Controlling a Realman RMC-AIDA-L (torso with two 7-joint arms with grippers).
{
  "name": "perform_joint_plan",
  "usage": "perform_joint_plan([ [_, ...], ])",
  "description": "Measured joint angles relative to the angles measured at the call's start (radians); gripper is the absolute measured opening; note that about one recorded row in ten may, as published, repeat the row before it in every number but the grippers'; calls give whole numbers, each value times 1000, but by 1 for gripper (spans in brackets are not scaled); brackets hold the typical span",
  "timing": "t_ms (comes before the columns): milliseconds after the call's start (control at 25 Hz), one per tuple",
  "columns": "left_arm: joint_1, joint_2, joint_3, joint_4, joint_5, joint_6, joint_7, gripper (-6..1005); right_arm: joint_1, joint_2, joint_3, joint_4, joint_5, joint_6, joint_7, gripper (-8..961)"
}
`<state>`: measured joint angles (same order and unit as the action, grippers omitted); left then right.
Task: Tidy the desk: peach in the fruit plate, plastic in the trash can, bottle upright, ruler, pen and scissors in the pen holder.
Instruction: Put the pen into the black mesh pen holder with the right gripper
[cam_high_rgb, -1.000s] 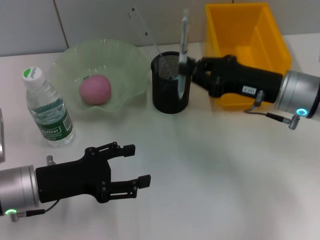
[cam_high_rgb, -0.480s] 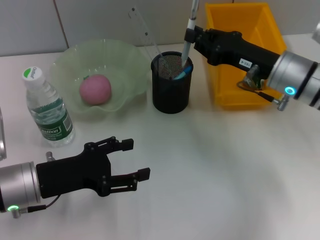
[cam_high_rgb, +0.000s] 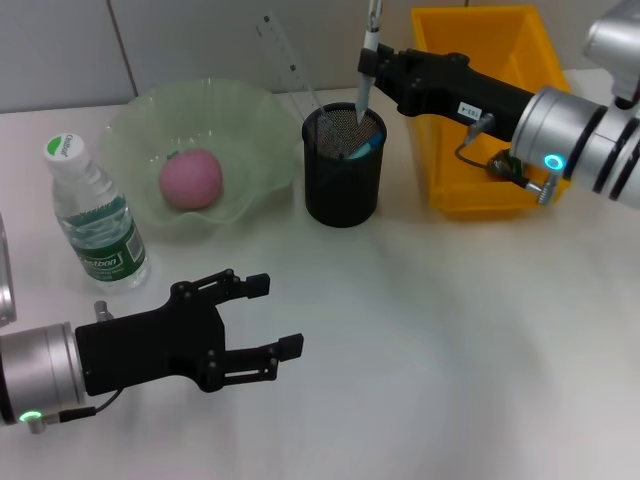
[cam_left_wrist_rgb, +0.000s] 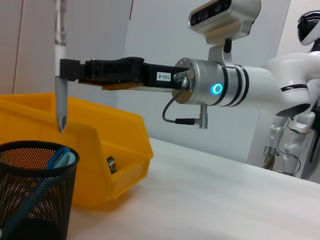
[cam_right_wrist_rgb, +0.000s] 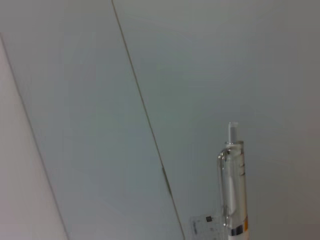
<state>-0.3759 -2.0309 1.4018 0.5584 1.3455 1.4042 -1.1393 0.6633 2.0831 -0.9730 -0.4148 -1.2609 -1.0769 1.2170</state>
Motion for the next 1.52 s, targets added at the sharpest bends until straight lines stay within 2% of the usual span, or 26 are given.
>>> perform_joint_plan([
  [440,5,-10,0,0,-1,0,11,862,48,-1,-16,44,-12,80,-1,122],
  [720,10,-11,0,0,-2,4,11,863,74,3,-83,55,-8,151,-1,123],
  [1520,15,-6,-13,0,-4,16,10,862,129,6,-84,141,-5,228,-43,123],
])
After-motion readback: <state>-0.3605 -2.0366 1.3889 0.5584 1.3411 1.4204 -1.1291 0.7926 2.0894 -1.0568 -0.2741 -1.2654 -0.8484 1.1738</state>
